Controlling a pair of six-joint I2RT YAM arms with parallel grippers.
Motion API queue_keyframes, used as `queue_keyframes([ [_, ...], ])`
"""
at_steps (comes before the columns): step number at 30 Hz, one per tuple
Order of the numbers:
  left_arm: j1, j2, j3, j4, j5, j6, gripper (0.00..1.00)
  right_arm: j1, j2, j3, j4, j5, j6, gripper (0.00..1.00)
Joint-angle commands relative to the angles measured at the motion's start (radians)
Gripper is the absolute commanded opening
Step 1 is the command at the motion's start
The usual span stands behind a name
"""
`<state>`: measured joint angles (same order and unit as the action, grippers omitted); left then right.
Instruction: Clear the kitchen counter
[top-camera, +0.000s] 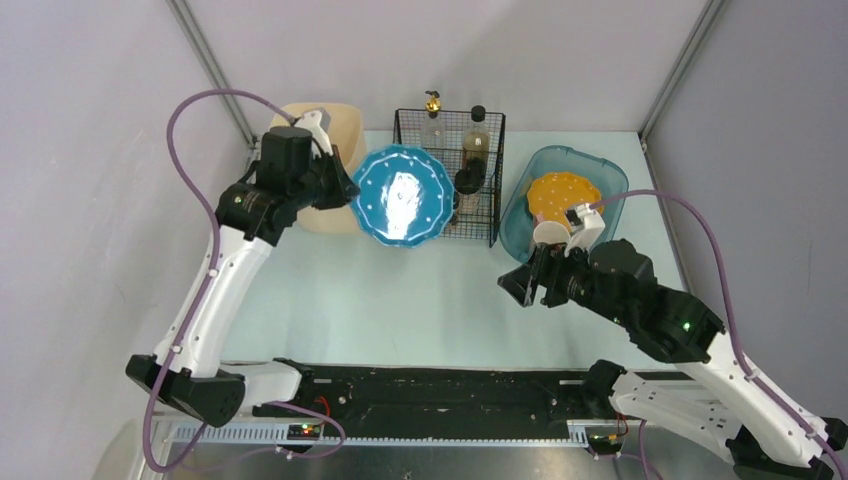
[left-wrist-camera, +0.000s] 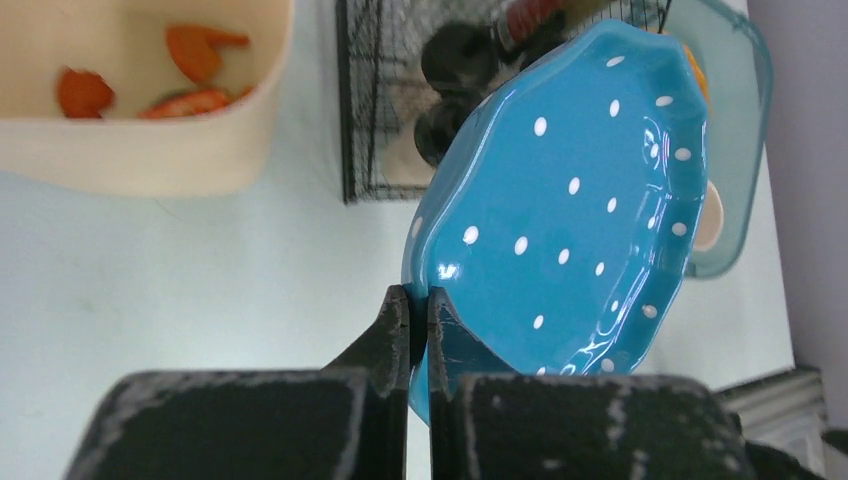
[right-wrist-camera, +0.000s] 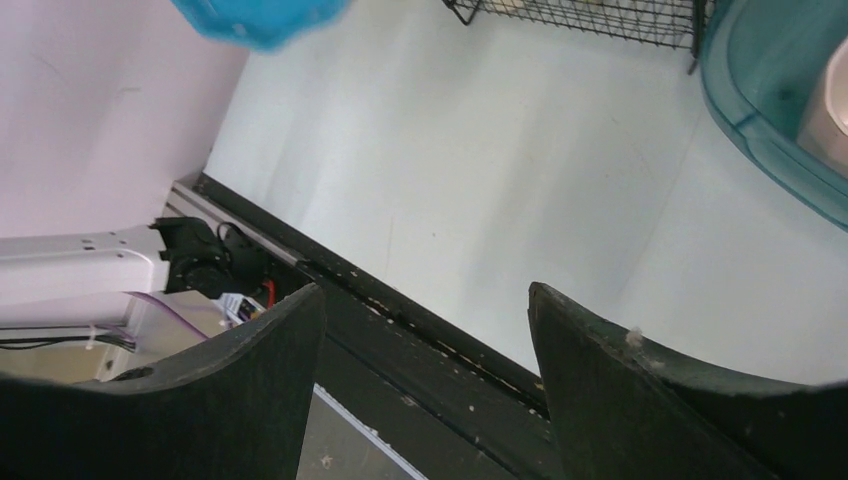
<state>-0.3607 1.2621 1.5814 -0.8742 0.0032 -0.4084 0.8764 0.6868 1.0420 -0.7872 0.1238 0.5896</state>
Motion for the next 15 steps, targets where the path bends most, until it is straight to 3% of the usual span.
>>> queue_keyframes([
  [1, -0.002, -0.099, -0.068, 0.162, 0.167, -0.122, 0.00, -0.059, 0.032, 0.055, 0.109, -0.130, -0.015, 0.79],
  [6, -0.006, -0.172, -0.212, 0.187, 0.253, -0.169, 0.00, -0.158, 0.099, 0.056, 0.188, -0.284, 0.005, 0.81],
  [15, -0.013, -0.282, -0.409, 0.251, 0.360, -0.234, 0.00, -0.199, 0.220, 0.055, 0.279, -0.364, 0.039, 0.83],
])
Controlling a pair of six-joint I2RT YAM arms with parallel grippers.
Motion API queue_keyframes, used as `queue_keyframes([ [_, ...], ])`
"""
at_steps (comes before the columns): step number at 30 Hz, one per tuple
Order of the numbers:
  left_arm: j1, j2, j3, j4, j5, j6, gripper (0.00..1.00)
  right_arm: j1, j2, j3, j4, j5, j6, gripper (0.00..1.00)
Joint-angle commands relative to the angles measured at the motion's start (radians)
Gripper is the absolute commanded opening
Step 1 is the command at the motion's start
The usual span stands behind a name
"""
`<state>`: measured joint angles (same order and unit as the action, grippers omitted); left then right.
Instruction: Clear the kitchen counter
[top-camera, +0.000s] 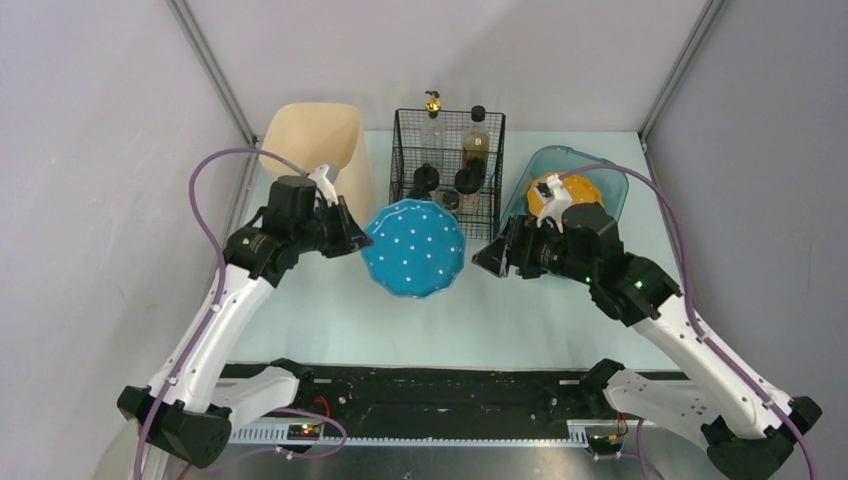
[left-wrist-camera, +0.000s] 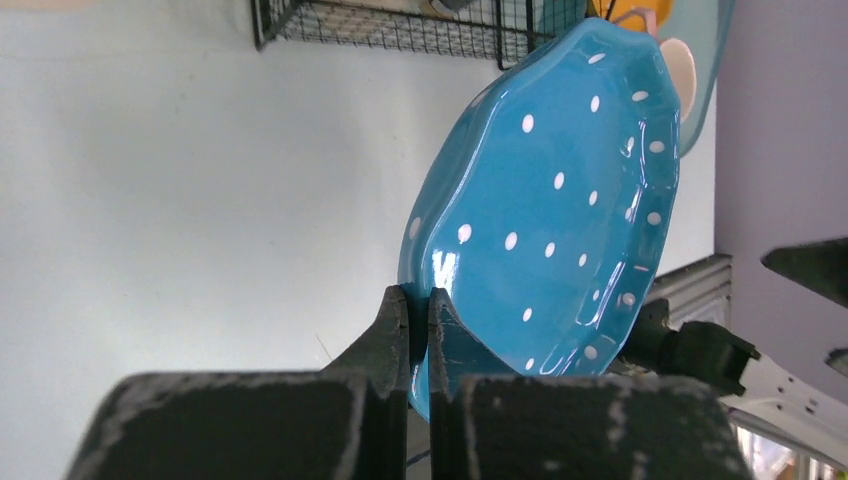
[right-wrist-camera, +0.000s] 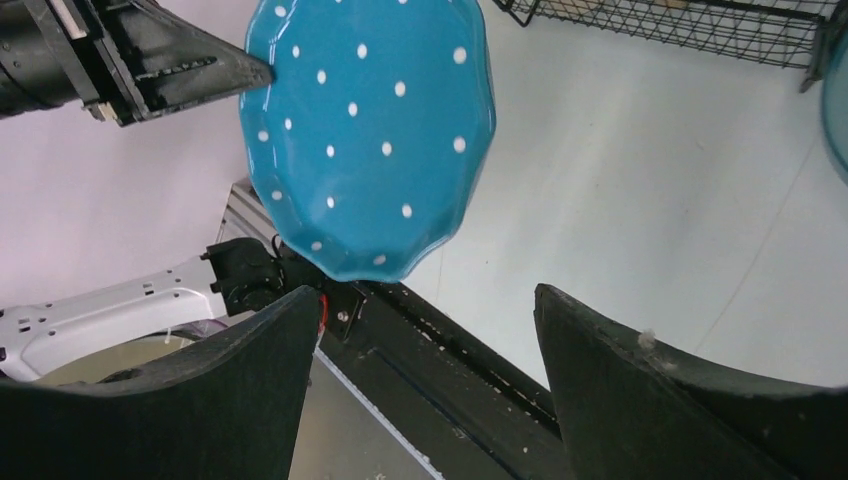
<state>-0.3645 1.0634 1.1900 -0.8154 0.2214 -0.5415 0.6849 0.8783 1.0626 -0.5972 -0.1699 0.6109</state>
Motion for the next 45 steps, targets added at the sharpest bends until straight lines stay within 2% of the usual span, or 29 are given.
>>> queue_keyframes([
  [1, -0.010, -0.090, -0.026, 0.196, 0.154, -0.103, 0.00, -0.008, 0.046, 0.034, 0.094, -0.077, 0.019, 0.83],
  [17, -0.010, -0.153, -0.109, 0.257, 0.245, -0.164, 0.00, -0.010, 0.104, -0.130, 0.291, -0.117, 0.125, 0.80],
  [25, -0.021, -0.159, -0.150, 0.314, 0.279, -0.199, 0.00, -0.010, 0.101, -0.196, 0.398, -0.128, 0.150, 0.73],
  [34, -0.045, -0.155, -0.180, 0.356, 0.288, -0.227, 0.00, -0.007, 0.095, -0.242, 0.463, -0.137, 0.193, 0.49],
  [40, -0.053, -0.149, -0.198, 0.373, 0.293, -0.232, 0.00, -0.008, 0.074, -0.250, 0.460, -0.119, 0.194, 0.26],
  [45, -0.054, -0.146, -0.219, 0.374, 0.288, -0.223, 0.00, -0.010, 0.051, -0.251, 0.449, -0.099, 0.188, 0.00],
])
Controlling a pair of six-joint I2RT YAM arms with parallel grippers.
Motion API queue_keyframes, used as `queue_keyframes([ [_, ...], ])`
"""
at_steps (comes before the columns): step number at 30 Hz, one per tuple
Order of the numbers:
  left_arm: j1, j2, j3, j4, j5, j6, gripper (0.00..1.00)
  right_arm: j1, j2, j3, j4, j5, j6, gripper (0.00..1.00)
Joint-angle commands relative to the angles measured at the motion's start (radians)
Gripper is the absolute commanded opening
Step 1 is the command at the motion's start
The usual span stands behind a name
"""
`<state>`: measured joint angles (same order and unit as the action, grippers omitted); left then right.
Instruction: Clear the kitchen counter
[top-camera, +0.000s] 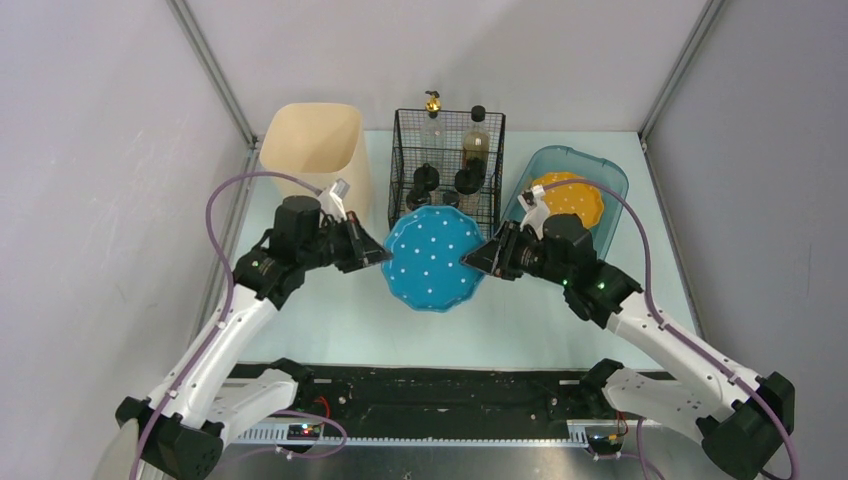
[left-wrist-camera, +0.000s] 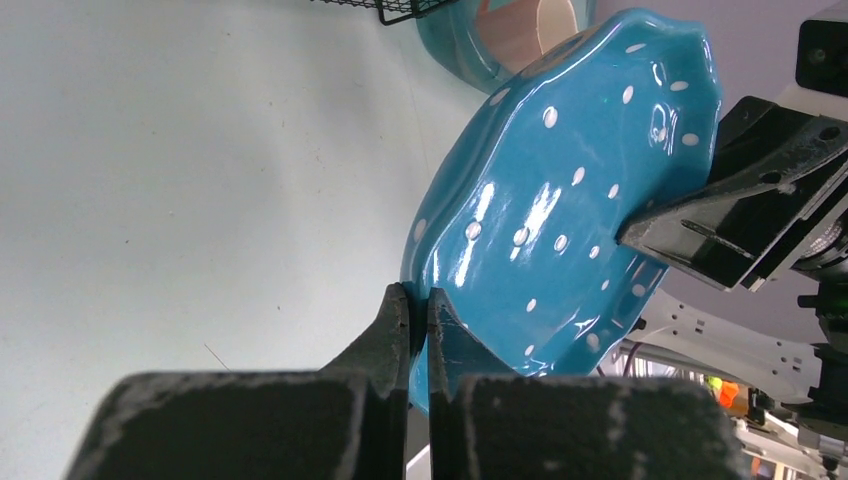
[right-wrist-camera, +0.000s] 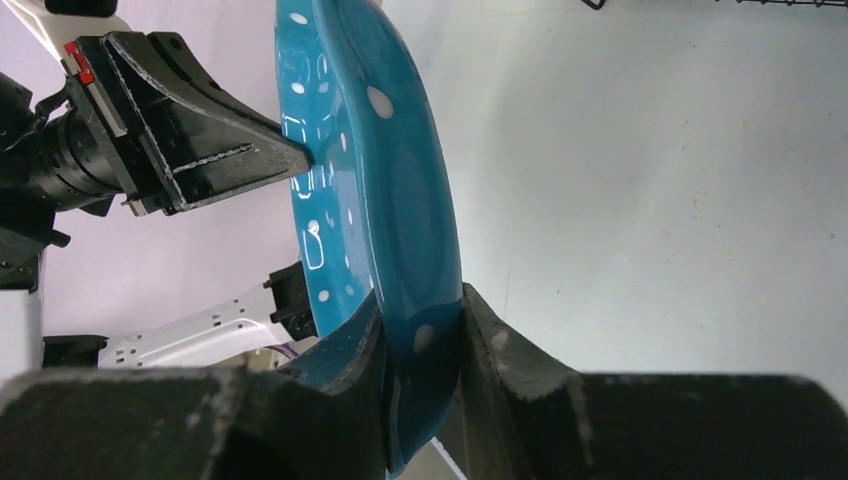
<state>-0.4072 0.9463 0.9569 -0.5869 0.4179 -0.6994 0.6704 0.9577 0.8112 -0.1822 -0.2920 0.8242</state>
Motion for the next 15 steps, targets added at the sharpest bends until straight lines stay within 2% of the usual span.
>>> queue_keyframes([
  [1, -0.012, -0.026, 0.010, 0.147, 0.093, -0.063, 0.01, 0.003, -0.030, 0.000, 0.030, 0.026, -0.028, 0.00],
  [2, -0.013, -0.023, 0.004, 0.148, 0.095, -0.063, 0.06, 0.003, -0.035, 0.000, 0.029, 0.029, -0.030, 0.00],
  [3, -0.012, -0.019, 0.000, 0.150, 0.095, -0.063, 0.17, 0.002, -0.043, 0.000, 0.028, 0.032, -0.031, 0.00],
  [4, -0.012, -0.016, -0.009, 0.152, 0.093, -0.061, 0.21, 0.001, -0.047, -0.002, 0.029, 0.037, -0.029, 0.00],
  [6, -0.012, -0.012, -0.017, 0.155, 0.094, -0.050, 0.39, -0.006, -0.063, -0.004, 0.034, 0.042, -0.025, 0.00],
  [7, -0.012, -0.012, -0.018, 0.156, 0.093, -0.046, 0.51, -0.015, -0.074, -0.004, 0.034, 0.044, -0.023, 0.00],
  [9, -0.012, -0.012, -0.022, 0.161, 0.100, -0.032, 0.60, -0.036, -0.091, -0.004, 0.035, 0.038, -0.019, 0.00],
  [11, -0.011, -0.020, -0.018, 0.162, 0.101, -0.018, 0.65, -0.068, -0.108, -0.005, 0.036, 0.014, -0.012, 0.00],
  [15, -0.010, -0.037, -0.007, 0.161, 0.094, 0.002, 0.71, -0.153, -0.133, -0.004, 0.036, -0.048, 0.009, 0.00],
])
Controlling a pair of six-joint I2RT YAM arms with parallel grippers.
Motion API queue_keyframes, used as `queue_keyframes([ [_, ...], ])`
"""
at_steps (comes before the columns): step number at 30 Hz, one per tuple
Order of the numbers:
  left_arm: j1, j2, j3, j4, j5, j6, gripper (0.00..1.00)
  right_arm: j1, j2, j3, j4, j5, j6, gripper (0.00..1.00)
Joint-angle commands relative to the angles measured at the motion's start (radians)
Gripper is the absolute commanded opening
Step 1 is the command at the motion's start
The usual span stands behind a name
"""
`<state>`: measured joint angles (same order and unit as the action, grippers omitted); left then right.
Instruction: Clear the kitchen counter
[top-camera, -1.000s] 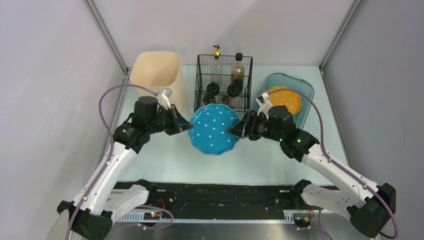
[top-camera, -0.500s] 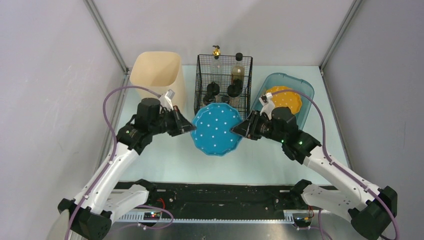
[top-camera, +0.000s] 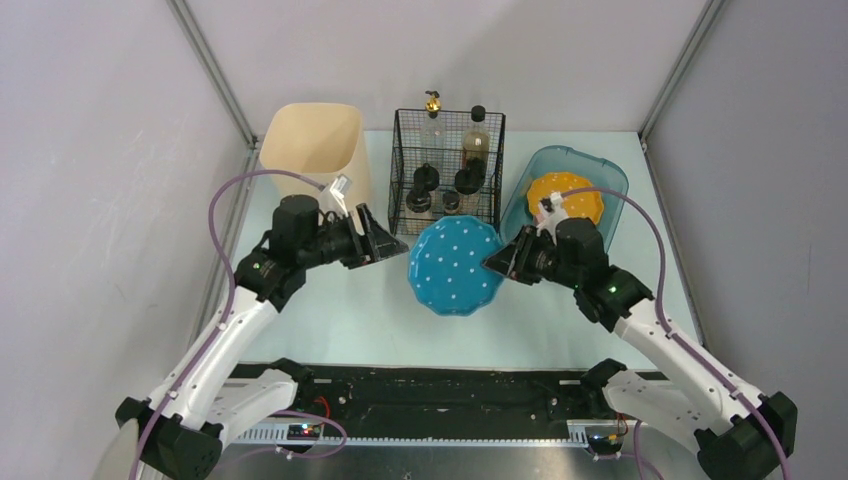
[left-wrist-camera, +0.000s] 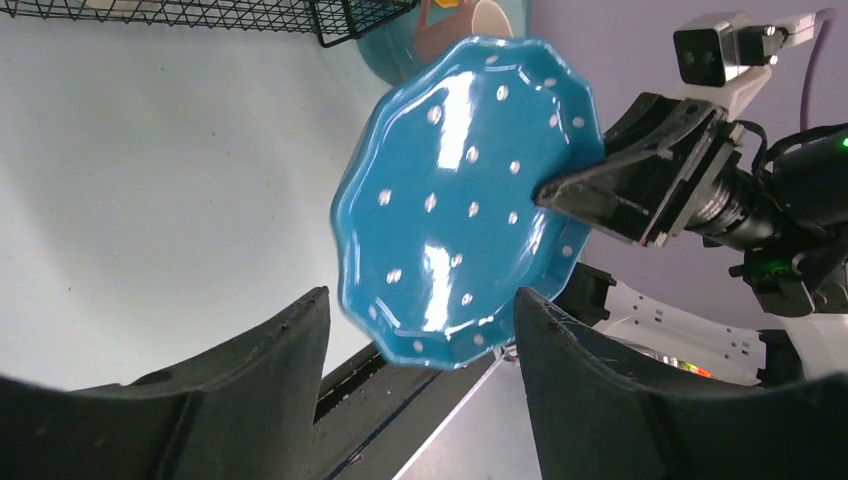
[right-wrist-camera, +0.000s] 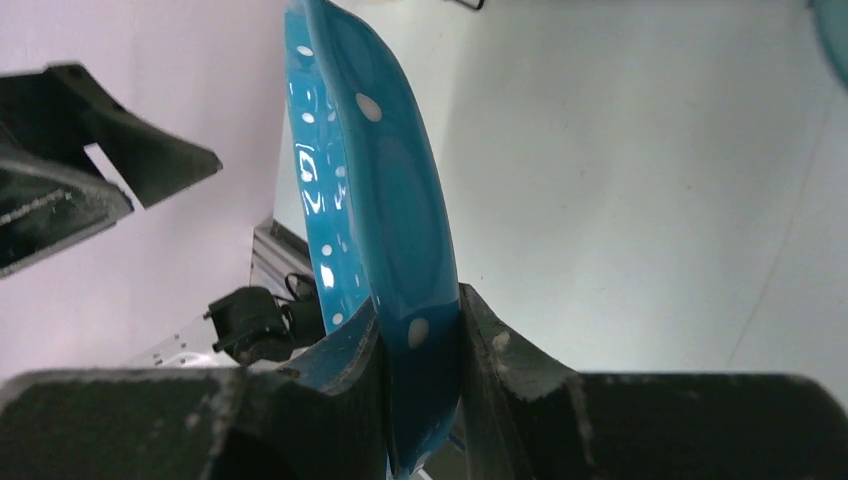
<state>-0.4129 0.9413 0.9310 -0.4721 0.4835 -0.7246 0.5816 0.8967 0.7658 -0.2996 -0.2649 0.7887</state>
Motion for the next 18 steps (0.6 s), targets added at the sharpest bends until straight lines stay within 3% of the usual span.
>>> queue_keyframes([
  [1, -0.004, -0.034, 0.019, 0.047, 0.029, 0.033, 0.71, -0.092, -0.080, 0.041, 0.153, -0.084, 0.051, 0.00],
  [11, 0.000, -0.040, -0.020, 0.046, 0.061, 0.088, 0.73, -0.410, -0.152, 0.041, 0.128, -0.168, 0.121, 0.00],
  [18, 0.000, -0.061, -0.039, 0.046, 0.106, 0.153, 0.79, -0.604, -0.139, 0.068, 0.123, -0.108, 0.165, 0.00],
])
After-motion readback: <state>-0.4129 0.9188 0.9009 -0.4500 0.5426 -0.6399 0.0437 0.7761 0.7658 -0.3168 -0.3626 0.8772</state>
